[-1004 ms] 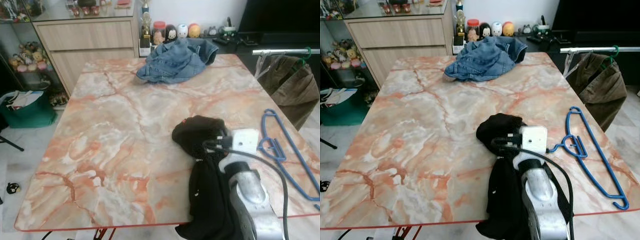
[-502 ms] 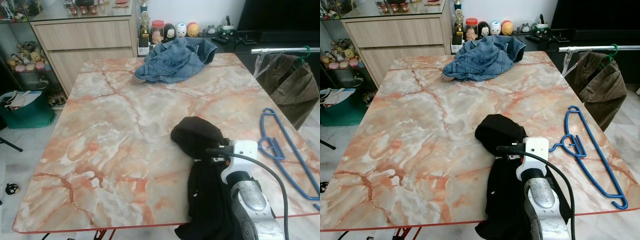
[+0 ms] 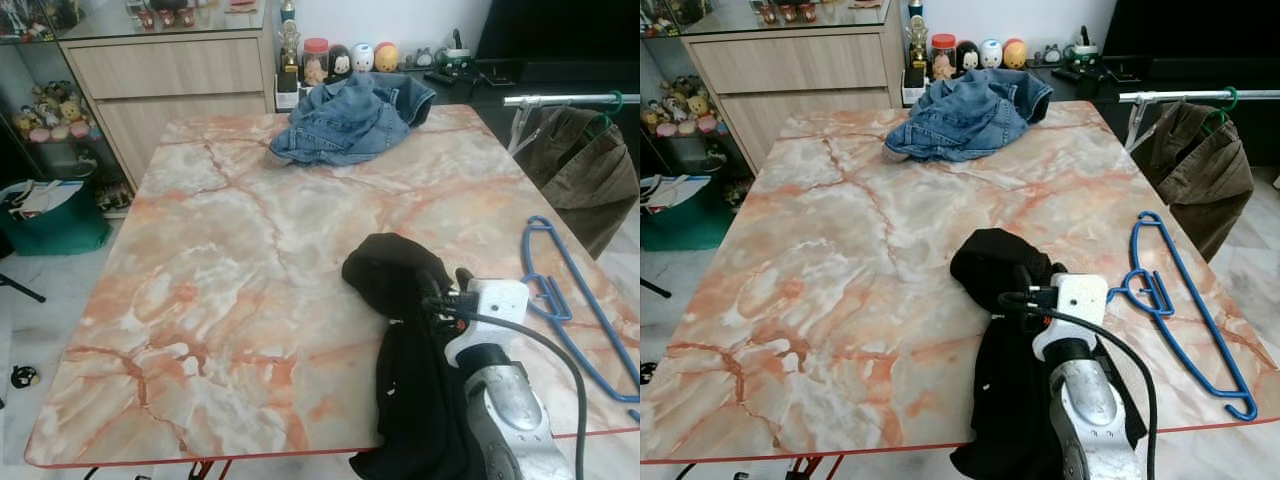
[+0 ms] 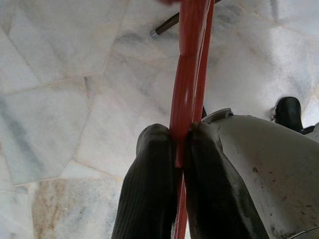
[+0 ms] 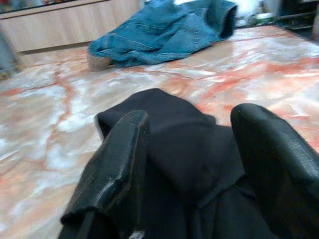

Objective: Hang hanger

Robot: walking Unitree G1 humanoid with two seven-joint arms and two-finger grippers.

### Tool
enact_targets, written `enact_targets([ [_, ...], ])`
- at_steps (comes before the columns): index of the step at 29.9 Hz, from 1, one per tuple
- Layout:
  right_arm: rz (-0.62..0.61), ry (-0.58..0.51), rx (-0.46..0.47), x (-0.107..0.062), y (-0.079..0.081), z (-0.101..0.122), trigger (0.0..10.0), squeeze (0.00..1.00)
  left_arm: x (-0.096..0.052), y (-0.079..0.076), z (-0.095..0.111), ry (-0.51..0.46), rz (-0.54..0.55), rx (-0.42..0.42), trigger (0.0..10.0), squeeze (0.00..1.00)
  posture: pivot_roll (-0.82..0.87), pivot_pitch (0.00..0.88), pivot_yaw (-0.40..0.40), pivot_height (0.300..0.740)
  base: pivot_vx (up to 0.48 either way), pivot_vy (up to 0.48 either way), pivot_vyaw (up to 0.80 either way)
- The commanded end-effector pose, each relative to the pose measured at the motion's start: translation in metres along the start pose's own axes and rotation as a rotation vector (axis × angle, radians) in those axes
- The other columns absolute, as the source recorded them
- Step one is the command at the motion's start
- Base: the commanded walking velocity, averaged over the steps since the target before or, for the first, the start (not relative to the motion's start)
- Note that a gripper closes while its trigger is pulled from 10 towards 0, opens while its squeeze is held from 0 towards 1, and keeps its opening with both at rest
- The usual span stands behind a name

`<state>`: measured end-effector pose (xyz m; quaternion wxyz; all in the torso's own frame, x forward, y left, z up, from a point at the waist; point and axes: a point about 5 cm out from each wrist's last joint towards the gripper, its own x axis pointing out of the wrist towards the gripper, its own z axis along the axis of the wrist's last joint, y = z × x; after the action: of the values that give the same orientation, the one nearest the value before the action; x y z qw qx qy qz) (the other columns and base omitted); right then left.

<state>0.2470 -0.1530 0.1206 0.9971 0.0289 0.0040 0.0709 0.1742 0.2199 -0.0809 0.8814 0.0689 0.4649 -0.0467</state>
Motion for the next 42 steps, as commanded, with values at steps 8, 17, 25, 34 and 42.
enact_targets([
  [8,-0.046,-0.049,0.022,-0.003,-0.011,-0.004,10.0,0.8,-0.001,0.001,-0.003,0.015,0.0,0.019,10.0,0.0,-0.02,0.04,0.014,0.74,0.0,0.0,0.0],
  [17,-0.208,-0.102,0.017,0.003,-0.031,-0.007,10.0,0.0,-0.001,0.003,-0.003,0.016,0.014,0.018,10.0,0.0,-0.02,0.043,0.02,0.74,0.0,0.0,0.0],
  [25,-0.19,-0.15,0.005,0.007,-0.027,-0.001,10.0,0.0,-0.001,0.002,-0.006,0.042,0.005,0.02,10.0,0.0,-0.02,0.033,0.023,0.74,0.0,0.0,0.0],
  [34,-0.158,-0.183,0.01,0.012,-0.022,0.004,10.0,0.0,-0.001,0.002,-0.006,0.041,0.001,0.022,10.0,0.0,-0.02,0.012,0.02,0.74,0.0,0.0,0.0],
  [42,-0.139,-0.191,0.011,0.013,-0.018,0.004,10.0,0.0,-0.001,0.001,-0.006,0.041,-0.001,0.024,10.0,0.0,-0.03,0.0,0.019,0.74,0.0,0.0,0.0],
])
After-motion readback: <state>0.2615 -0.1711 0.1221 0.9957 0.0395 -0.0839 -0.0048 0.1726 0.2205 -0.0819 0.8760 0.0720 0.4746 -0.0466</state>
